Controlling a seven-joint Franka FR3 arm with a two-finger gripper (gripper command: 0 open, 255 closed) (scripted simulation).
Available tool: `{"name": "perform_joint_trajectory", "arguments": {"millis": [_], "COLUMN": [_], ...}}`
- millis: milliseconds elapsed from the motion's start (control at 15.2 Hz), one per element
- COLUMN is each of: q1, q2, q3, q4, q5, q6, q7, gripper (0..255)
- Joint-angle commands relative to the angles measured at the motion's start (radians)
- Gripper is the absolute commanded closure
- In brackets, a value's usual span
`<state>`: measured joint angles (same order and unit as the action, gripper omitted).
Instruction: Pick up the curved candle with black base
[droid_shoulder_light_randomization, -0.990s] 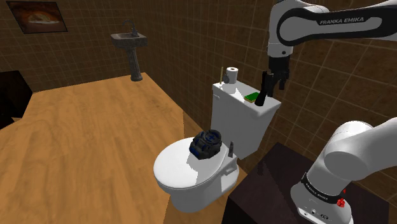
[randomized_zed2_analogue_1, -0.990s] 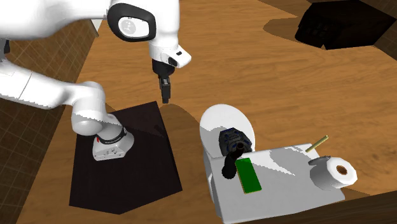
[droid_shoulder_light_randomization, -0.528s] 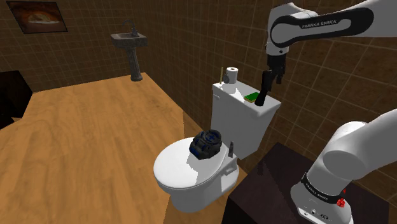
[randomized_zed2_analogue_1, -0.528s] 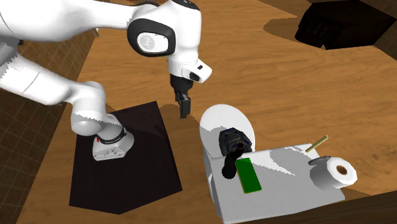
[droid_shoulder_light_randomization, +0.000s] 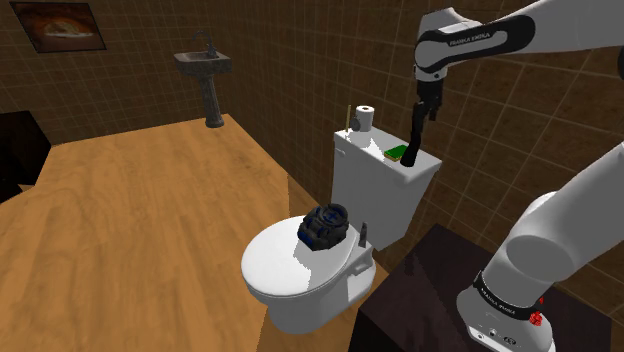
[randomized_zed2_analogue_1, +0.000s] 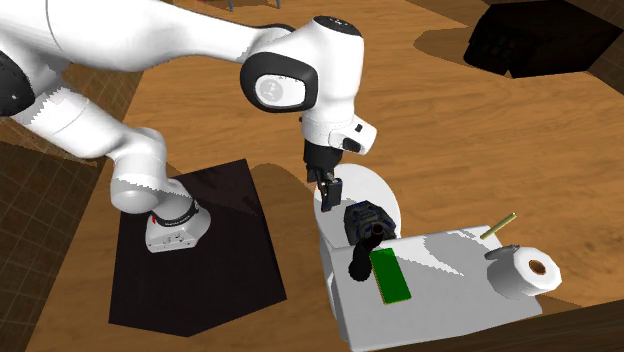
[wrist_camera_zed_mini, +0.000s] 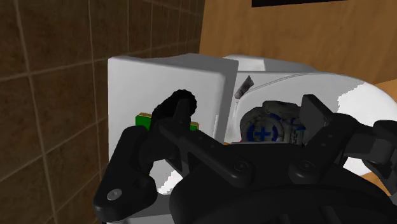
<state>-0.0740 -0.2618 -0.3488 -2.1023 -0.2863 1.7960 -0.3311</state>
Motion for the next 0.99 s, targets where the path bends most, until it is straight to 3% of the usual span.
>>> {"name": "perform_joint_trajectory", "arguments": {"millis": [0, 594, 924], "q1": [-0.005, -0.061, -0.067], "q2": [0.064, 0.374, 0.391], "q3": [-0.024, -0.106, -0.106], "q4": [0.057, 0.37, 0.337], "q5": [0.006, 0.104, 0.109], "q6": [0.026, 0.097, 0.149], "q7": [-0.045, -0.256, -0.255], "gripper": [0, 0, 0]}}
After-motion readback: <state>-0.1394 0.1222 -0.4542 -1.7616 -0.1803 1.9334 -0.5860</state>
